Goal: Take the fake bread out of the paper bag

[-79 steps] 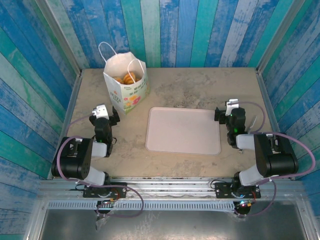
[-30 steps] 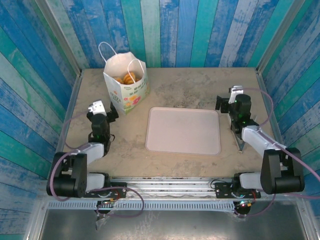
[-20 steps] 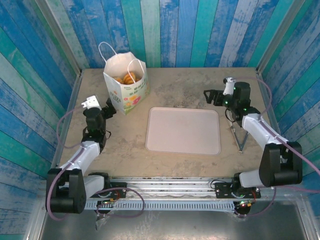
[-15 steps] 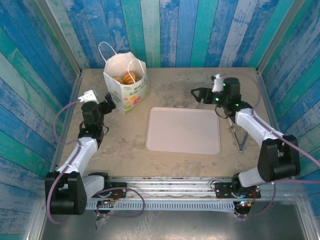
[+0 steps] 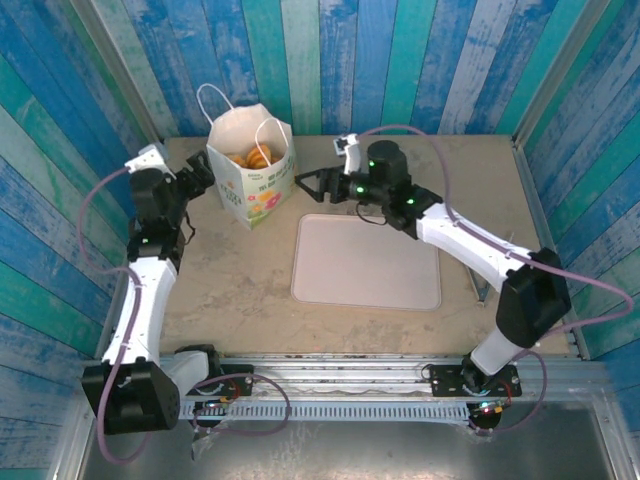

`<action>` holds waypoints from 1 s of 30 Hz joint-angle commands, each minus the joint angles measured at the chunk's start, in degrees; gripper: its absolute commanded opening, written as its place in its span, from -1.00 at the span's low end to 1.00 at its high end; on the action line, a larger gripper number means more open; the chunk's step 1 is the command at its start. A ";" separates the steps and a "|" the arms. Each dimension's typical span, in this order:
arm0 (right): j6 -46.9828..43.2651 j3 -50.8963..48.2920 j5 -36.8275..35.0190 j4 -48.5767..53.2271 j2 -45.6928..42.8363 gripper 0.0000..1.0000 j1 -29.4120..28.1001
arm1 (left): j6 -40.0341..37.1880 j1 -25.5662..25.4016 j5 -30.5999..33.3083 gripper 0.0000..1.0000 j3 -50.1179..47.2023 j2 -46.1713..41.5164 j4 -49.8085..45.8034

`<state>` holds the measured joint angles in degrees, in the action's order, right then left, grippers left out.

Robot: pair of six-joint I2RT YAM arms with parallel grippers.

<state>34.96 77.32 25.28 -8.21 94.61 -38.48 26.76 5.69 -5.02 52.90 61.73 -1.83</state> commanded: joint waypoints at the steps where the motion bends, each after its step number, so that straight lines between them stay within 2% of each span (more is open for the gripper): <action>1: 5.41 5.63 -2.30 -2.77 4.64 0.73 -1.90 | 3.35 1.30 -8.02 0.92 3.12 2.63 -3.65; 8: 10.72 19.60 -4.75 -0.19 15.20 0.53 -3.61 | 4.52 2.61 -15.86 0.93 9.36 8.00 -5.93; 12: 11.02 21.34 -8.38 2.93 16.76 0.52 -3.57 | 3.92 2.84 -16.02 0.89 10.43 8.57 -7.63; 14: 8.82 19.82 -8.29 3.47 15.08 0.59 -3.51 | 2.86 2.96 -14.81 0.88 10.81 7.95 -9.08; 17: 6.05 11.76 -12.67 3.36 8.26 0.64 -3.18 | 1.06 3.17 -12.55 0.88 10.67 6.32 -11.28; 21: 1.34 -1.83 -23.85 1.88 -1.32 0.74 -2.80 | 0.04 3.23 -9.45 0.88 8.89 3.84 -12.10; 23: 1.30 -6.47 -27.75 3.61 -3.20 0.70 -1.70 | 0.02 3.21 -8.84 0.88 8.06 3.10 -11.76; 26: 3.17 -8.31 -27.34 10.96 -0.96 0.58 1.99 | -0.04 3.26 -8.76 0.88 7.89 3.04 -11.45; 30: 3.34 -3.58 -23.13 24.83 7.52 0.48 7.20 | 0.17 3.35 -8.79 0.88 8.00 3.57 -11.27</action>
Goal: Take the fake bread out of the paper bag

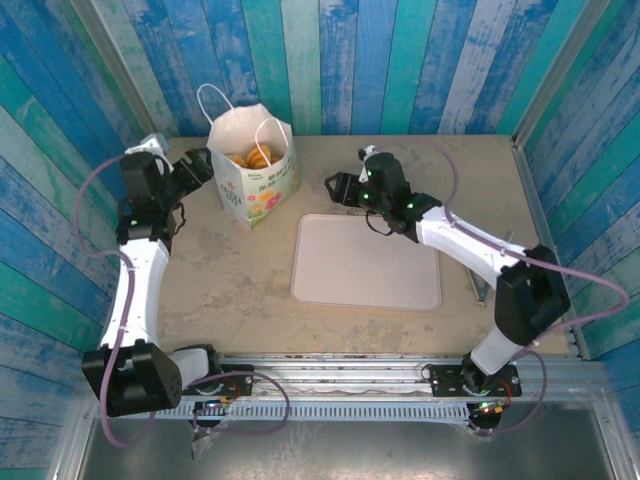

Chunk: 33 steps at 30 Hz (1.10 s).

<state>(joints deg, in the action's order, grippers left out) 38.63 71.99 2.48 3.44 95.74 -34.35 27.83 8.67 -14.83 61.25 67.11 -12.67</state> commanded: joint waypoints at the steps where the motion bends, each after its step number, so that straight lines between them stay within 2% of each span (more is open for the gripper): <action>1: -0.58 2.76 -0.04 15.17 8.24 0.47 3.60 | -0.85 0.31 1.03 0.88 -0.35 -1.72 -0.43; 3: -1.63 5.62 0.57 19.79 12.54 0.47 4.75 | -0.79 0.38 0.94 0.88 -0.42 -1.64 -0.27; 9: -6.11 12.76 -4.94 27.59 20.84 0.47 4.90 | -1.32 0.36 0.96 0.88 -0.17 -1.55 -0.56; 21: -9.31 27.15 -8.65 31.97 33.88 0.42 5.62 | -2.52 0.39 1.64 0.88 0.53 -1.97 -2.49; 33: -9.76 36.21 -11.38 32.95 41.26 0.36 7.26 | -3.16 0.38 2.39 0.88 0.28 -2.87 -3.34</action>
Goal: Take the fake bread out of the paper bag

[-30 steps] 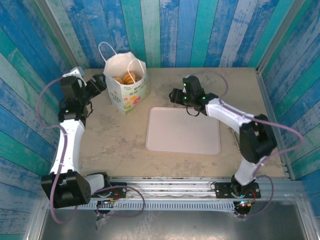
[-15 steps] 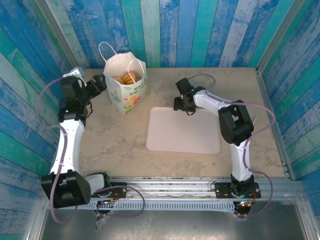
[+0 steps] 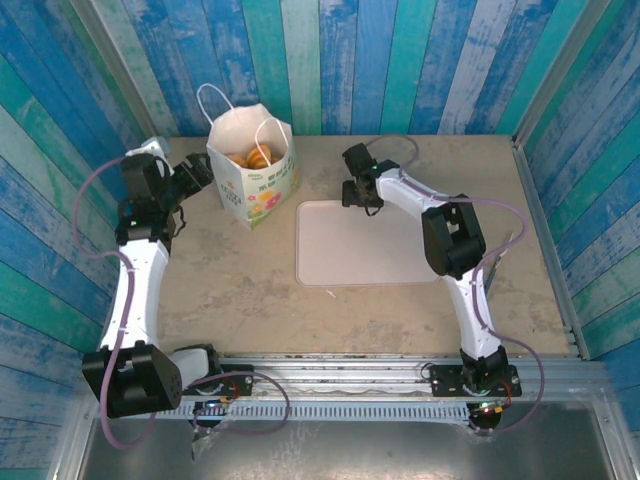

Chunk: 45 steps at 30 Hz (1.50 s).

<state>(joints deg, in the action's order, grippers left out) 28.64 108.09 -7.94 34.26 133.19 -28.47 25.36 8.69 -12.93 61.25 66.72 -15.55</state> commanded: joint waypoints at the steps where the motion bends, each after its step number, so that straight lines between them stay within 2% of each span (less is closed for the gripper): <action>1: 0.65 0.44 -0.76 2.17 3.99 0.35 1.71 | -0.58 0.35 0.30 0.88 0.20 -2.32 -0.31; 9: 3.96 1.02 0.95 1.31 3.47 0.33 3.24 | 0.30 0.36 -1.29 0.88 0.49 -0.87 0.96; 15: 0.33 2.20 7.43 -0.15 -2.15 0.42 3.23 | -1.98 0.90 -2.63 0.88 3.97 2.03 0.02; 17: -0.35 1.77 10.26 -0.68 -6.22 0.46 3.18 | -2.12 2.39 -5.35 0.88 6.56 4.20 0.10; 22: 3.36 -6.72 21.87 -13.16 -17.68 0.46 2.89 | 0.99 7.46 -20.55 0.96 12.80 14.53 6.79; 25: 8.49 -11.38 28.77 -22.17 -21.82 0.40 1.85 | 0.96 7.66 -27.27 1.00 21.08 22.29 5.92; 28: 12.48 -12.30 33.05 -27.60 -23.58 0.35 -0.17 | 1.29 7.57 -31.57 0.90 30.47 30.80 3.19; 34: 16.85 -9.93 36.03 -34.24 -24.24 0.32 -5.39 | 1.79 7.66 -34.16 0.90 44.89 43.16 -1.76; 37: 17.60 -7.54 36.68 -36.27 -23.31 0.31 -8.87 | 3.27 7.66 -36.80 0.83 50.18 48.43 -3.19; 44: 19.51 -2.23 37.81 -36.55 -19.69 0.29 -11.50 | 14.66 7.48 -47.10 0.56 52.18 56.10 8.65; 45: 19.66 -1.72 38.04 -36.55 -19.32 0.29 -11.69 | 15.18 7.48 -47.55 0.47 53.42 57.26 8.19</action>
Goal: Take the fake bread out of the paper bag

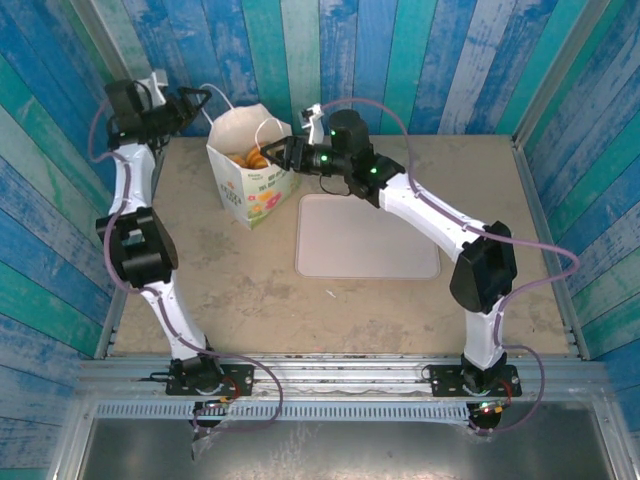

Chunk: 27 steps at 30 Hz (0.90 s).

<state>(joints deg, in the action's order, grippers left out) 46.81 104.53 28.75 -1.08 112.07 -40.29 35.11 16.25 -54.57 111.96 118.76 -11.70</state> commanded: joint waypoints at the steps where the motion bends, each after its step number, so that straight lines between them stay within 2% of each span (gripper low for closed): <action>1: 1.53 2.07 1.39 -1.20 1.96 0.30 0.01 | 5.49 -0.15 -6.57 0.44 3.85 5.97 4.09; 5: 1.88 2.17 0.95 -1.12 2.19 0.30 -0.31 | 10.55 -0.76 -8.94 0.34 5.07 7.97 9.57; 7: 2.08 2.25 0.95 -1.12 2.19 0.30 -0.37 | 13.58 -0.87 -10.05 0.18 6.17 9.42 12.17; 9: 1.82 2.88 0.62 -1.05 2.40 0.30 -0.57 | 14.46 -1.14 -10.06 0.16 7.75 10.66 12.66; 12: 2.31 4.29 -0.43 -0.68 3.29 0.30 -0.61 | 15.69 -1.24 -10.80 -0.03 10.68 12.34 12.03; 14: 3.00 5.17 -1.61 -0.51 4.09 0.31 -0.69 | 16.64 -1.28 -10.76 -0.04 11.13 12.64 13.02; 19: 4.23 8.98 -3.12 -0.19 6.93 0.33 -0.71 | 19.44 -1.36 -10.65 -0.44 10.91 12.99 15.70; 22: 4.22 13.24 -3.47 1.81 9.43 0.32 -0.84 | 19.66 -1.35 -10.60 -0.76 10.91 12.79 15.66; 27: 4.51 18.02 -5.24 2.83 12.38 0.31 -0.92 | 19.29 -1.40 -10.20 -0.91 9.77 10.31 15.31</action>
<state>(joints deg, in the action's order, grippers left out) 50.92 119.37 25.23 0.97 123.09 -40.77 54.28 15.00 -64.16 121.56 127.79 2.17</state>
